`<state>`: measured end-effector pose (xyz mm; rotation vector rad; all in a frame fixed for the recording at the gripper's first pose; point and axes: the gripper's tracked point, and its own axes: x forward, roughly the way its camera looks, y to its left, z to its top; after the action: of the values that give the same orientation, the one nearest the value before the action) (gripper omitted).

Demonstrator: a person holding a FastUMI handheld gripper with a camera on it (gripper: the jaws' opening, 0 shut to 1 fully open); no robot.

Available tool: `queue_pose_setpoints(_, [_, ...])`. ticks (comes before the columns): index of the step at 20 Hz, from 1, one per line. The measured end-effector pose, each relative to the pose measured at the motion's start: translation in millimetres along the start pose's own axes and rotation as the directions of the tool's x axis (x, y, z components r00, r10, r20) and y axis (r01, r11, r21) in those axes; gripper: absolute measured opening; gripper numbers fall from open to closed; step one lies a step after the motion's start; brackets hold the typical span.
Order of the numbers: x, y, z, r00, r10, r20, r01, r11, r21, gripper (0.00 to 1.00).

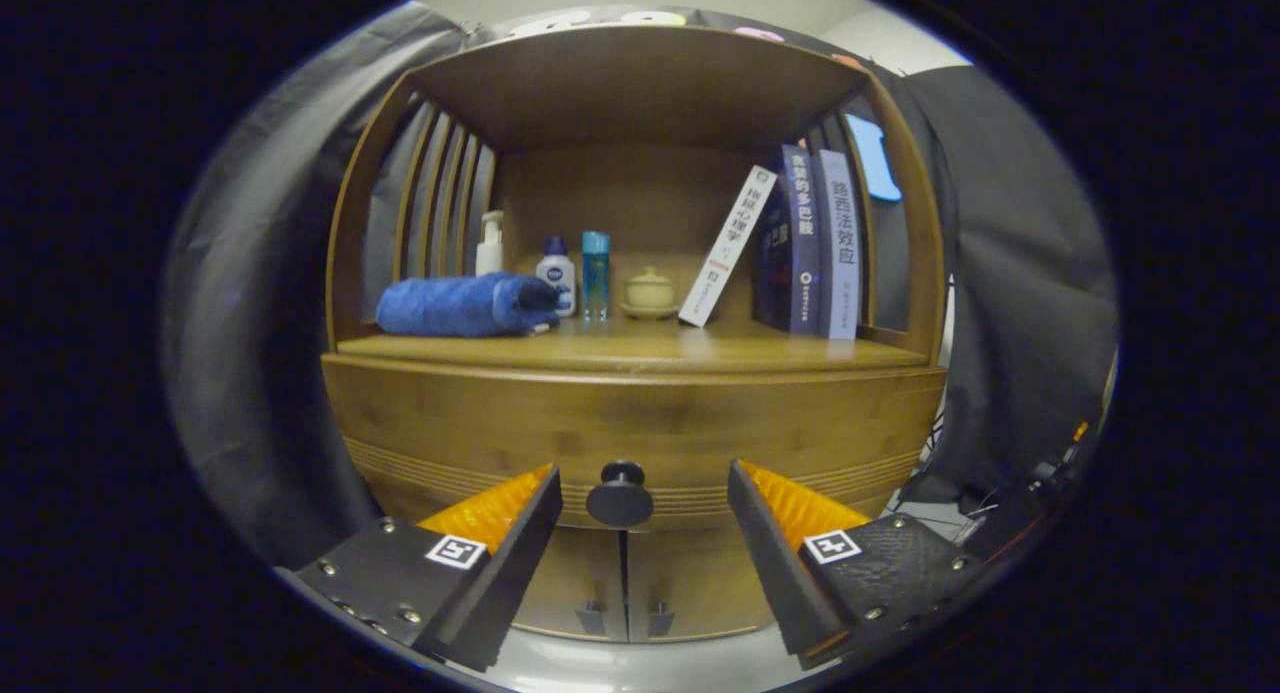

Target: Pull open the drawer, take out the items inside it, and place them on the countertop above the cabinet.

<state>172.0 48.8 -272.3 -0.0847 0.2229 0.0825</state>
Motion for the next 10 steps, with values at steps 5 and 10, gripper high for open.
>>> queue_pose_setpoints(5, [39, 13, -4, 1.0, 0.023, -0.008, -0.023, 0.999, -0.026, 0.99])
queue_pose_setpoints(10, [46, 13, -21, 0.999, -0.023, -0.031, 0.02, 0.995, -0.094, 0.53])
